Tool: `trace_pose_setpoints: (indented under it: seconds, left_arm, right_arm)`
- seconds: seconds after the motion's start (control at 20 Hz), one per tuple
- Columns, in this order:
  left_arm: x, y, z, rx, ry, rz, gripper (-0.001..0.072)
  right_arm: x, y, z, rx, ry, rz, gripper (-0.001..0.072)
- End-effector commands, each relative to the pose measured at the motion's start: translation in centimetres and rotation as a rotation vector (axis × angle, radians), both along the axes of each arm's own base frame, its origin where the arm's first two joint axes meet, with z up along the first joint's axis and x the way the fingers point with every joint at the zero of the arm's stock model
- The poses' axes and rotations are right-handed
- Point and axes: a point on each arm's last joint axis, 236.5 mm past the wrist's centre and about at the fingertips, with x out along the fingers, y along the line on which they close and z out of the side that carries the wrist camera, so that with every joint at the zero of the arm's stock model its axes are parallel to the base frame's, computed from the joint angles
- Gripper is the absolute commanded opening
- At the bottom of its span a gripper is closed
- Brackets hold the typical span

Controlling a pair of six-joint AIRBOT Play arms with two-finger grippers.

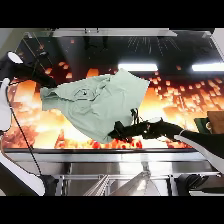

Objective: Fold the shirts.

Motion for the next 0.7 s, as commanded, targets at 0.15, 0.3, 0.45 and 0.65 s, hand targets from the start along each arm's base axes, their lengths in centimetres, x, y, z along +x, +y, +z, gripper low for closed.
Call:
trace_pose_setpoints:
  seconds: [0.15,0.3,0.45,0.65]
  left_arm:
    - [-7.3,2.5,1.9,-0.338,0.292,0.241,0.002]
    - [-10.6,0.3,4.2,-0.657,0.315,0.341,0.0019]
    - [-13.0,-0.3,5.4,-0.783,0.301,0.478,0.002]
    - [-15.5,-0.3,2.1,-0.718,0.288,0.635,0.002]
  right_arm:
    - [10.5,-11.5,-0.4,-0.188,-0.158,-0.08,0.0017]
    - [18.6,-21.1,2.8,-0.258,-0.29,-0.254,0.0017]
    - [24.1,-28.8,7.5,-0.297,-0.415,-0.384,0.0017]
    - [24.3,-30.1,9.1,-0.271,-0.421,-0.346,0.0017]
